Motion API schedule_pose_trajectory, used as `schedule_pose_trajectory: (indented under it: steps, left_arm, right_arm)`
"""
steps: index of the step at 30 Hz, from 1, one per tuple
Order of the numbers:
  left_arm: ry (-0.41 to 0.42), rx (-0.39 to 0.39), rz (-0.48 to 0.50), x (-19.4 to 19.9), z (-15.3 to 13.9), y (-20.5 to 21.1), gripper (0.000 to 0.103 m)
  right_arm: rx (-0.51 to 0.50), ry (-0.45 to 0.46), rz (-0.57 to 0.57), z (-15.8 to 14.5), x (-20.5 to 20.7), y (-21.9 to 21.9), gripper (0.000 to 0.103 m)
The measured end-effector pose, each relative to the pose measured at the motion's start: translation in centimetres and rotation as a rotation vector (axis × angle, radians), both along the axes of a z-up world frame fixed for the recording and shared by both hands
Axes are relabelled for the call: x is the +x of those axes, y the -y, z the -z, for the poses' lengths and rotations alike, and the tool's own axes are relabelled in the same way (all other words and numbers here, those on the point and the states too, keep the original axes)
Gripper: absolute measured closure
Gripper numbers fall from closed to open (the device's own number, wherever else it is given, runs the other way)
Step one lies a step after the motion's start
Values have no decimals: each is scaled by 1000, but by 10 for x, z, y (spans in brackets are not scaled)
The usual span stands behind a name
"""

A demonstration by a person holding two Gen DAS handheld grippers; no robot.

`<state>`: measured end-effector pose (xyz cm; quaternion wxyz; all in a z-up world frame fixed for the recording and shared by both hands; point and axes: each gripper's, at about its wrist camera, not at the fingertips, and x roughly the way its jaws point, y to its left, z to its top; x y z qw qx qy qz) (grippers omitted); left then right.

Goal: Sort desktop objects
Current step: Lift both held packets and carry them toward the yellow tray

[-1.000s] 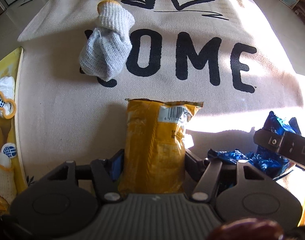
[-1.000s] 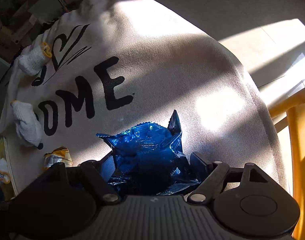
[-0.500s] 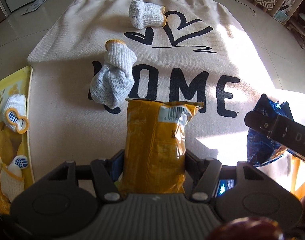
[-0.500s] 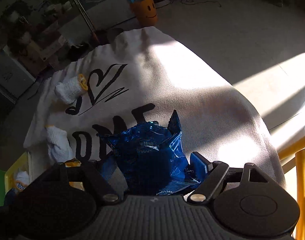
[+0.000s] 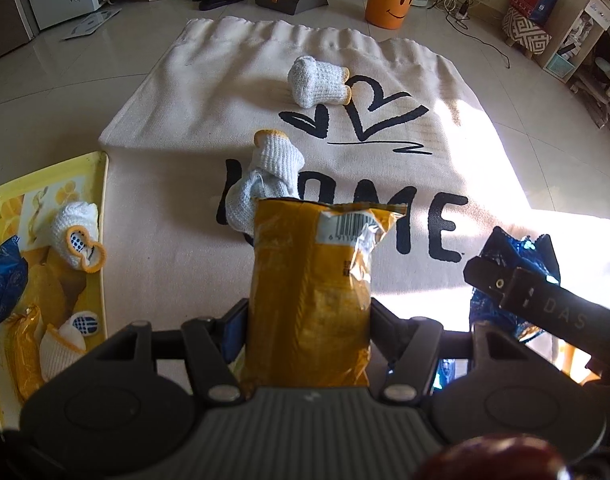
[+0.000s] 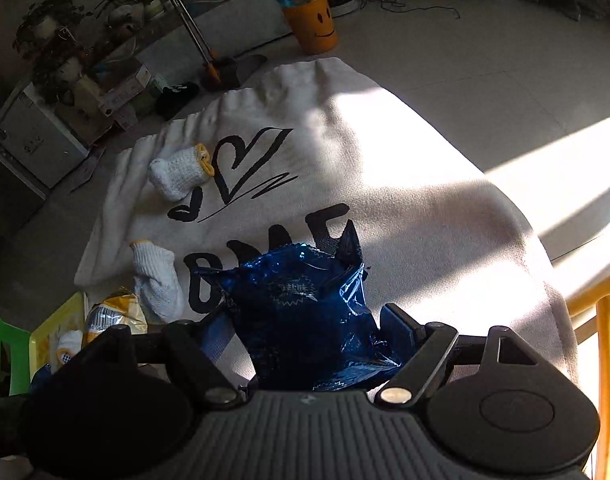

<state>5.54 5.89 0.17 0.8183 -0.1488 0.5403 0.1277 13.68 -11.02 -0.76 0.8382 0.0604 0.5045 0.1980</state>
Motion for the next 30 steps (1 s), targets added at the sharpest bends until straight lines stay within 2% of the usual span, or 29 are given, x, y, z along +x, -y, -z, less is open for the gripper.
schedule_pose_trajectory:
  steps: [6, 21, 25, 30]
  left_arm:
    - [16, 12, -8, -11, -11, -4, 42]
    - [0, -8, -39, -11, -11, -13, 42]
    - [15, -16, -77, -14, -20, -27, 42]
    - [44, -32, -180, -22, -43, -65, 42]
  right_arm:
    - [-6, -10, -18, -6, -10, -9, 24]
    - [-6, -32, -32, -5, -13, -18, 24]
    - [15, -32, -51, -8, -18, -26, 24]
    - [54, -41, -108, -10, -28, -47, 24]
